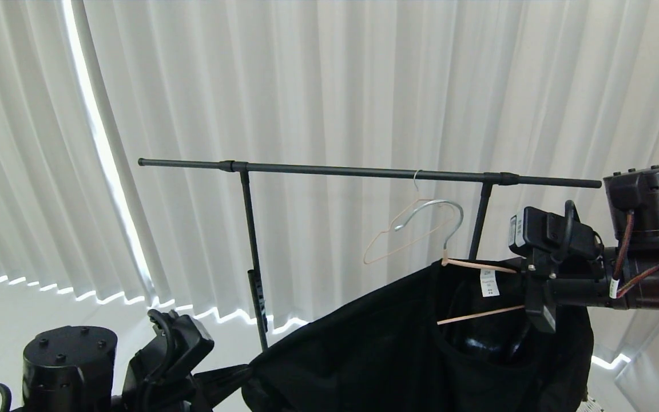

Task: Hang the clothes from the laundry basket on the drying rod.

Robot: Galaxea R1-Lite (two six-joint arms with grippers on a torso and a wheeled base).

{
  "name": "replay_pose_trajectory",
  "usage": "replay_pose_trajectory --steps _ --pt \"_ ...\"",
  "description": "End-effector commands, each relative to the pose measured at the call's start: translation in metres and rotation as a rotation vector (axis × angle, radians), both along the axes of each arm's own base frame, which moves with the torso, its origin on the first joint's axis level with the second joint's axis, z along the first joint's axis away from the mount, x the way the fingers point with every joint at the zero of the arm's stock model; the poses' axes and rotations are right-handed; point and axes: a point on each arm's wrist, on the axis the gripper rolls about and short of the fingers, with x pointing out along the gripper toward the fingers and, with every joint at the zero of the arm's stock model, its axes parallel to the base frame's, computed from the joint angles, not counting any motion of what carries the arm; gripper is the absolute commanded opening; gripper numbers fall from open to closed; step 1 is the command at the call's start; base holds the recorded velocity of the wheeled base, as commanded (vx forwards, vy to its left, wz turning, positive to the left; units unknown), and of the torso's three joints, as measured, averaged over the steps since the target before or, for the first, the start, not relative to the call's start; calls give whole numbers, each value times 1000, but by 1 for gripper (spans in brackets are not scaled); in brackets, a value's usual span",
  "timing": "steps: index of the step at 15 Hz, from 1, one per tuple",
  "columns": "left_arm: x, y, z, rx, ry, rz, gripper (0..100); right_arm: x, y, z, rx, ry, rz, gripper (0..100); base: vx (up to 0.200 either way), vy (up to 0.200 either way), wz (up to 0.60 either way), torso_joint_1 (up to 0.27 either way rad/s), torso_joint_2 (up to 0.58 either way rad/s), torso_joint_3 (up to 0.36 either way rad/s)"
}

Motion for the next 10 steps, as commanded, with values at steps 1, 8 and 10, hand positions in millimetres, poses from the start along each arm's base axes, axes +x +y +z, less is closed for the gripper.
replay_pose_trajectory --steps 1,8,10 --pt "7 19 -2 5 13 115 0 0 -1 0 0 -1 -6 0 0 0 0 0 0 0" --pt "14 50 -1 0 5 292 0 7 -11 3 22 -16 -65 0 0 0 0 0 0 0" --pt "16 58 -2 5 9 341 0 6 -12 5 21 -20 -83 0 0 0 0 0 0 0"
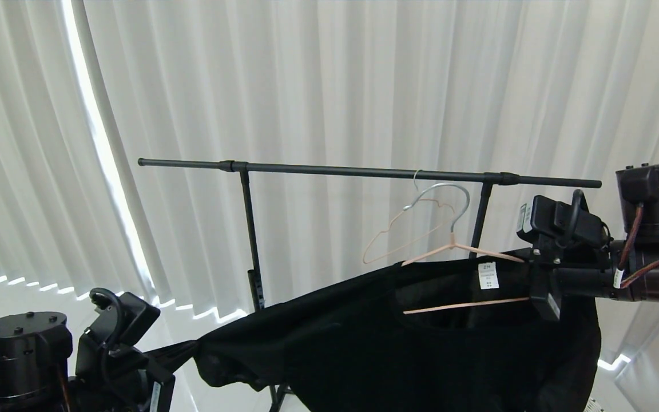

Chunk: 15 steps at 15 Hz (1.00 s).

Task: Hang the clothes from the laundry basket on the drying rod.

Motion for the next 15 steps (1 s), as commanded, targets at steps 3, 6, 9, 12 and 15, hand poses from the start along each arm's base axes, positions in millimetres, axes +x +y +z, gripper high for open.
replay_pose_trajectory --steps 3,6,9,12,15 --pt "-2 5 5 -1 -31 27 0 -1 -1 1 3 -4 -5 0 0 0 0 0 0 0" --pt "-9 -9 14 -6 -86 -58 100 -1 0 2 8 0 -8 0 0 0 0 0 0 0" --pt "-11 -12 17 -11 -100 -76 100 -2 -1 4 10 1 -36 0 0 0 0 0 0 0" --pt "-10 -9 17 -27 -93 -45 100 -5 -5 4 39 64 -177 0 0 0 0 0 0 0" --pt "-10 -4 16 33 -96 102 100 -11 -8 -6 46 212 -424 0 0 0 0 0 0 0"
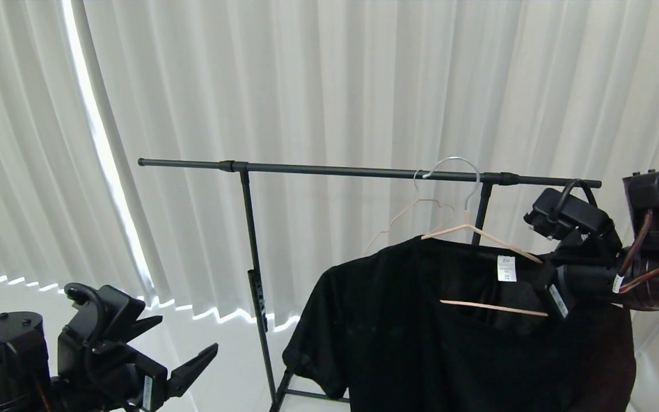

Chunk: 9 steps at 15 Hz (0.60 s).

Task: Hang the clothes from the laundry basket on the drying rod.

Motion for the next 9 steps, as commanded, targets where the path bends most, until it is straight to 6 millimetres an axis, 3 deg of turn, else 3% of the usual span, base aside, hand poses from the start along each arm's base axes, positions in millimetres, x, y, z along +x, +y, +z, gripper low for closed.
replay_pose_trajectory --steps 1,5,8,9 --pt "0 2 0 23 -3 94 100 -6 1 -6 -1 93 -105 0 0 0 0 0 0 0" --pt "-10 6 -2 71 -6 209 100 -5 8 -29 -22 312 -349 0 0 0 0 0 0 0" --pt "-10 7 -2 82 -4 231 100 15 18 -37 -25 384 -507 0 0 0 0 0 0 0" --pt "-11 8 -3 92 -1 247 100 33 31 -34 63 394 -583 0 0 0 0 0 0 0"
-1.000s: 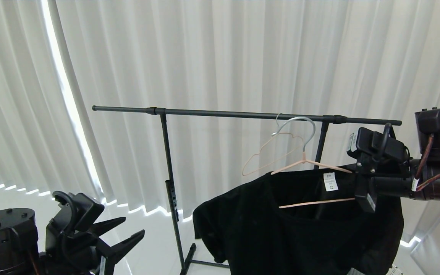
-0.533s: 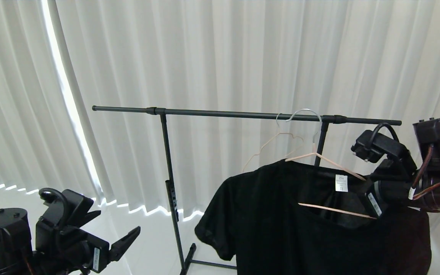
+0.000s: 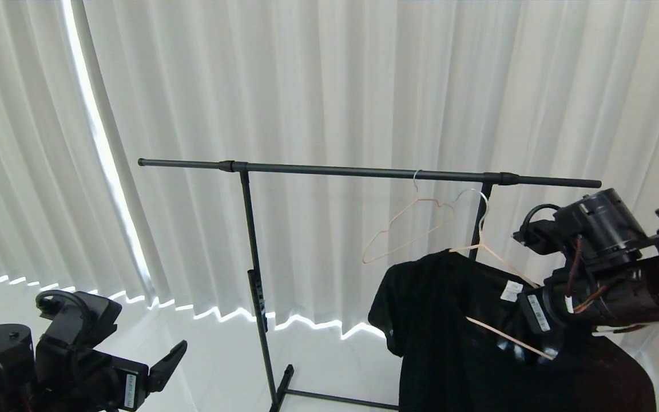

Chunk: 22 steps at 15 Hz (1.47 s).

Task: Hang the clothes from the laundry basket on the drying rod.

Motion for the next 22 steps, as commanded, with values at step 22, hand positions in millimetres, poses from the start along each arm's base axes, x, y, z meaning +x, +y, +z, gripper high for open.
replay_pose_trajectory --steps 22 --pt "4 -2 2 100 -16 83 100 -15 80 26 93 -14 12 0 0 91 0 1 1 1"
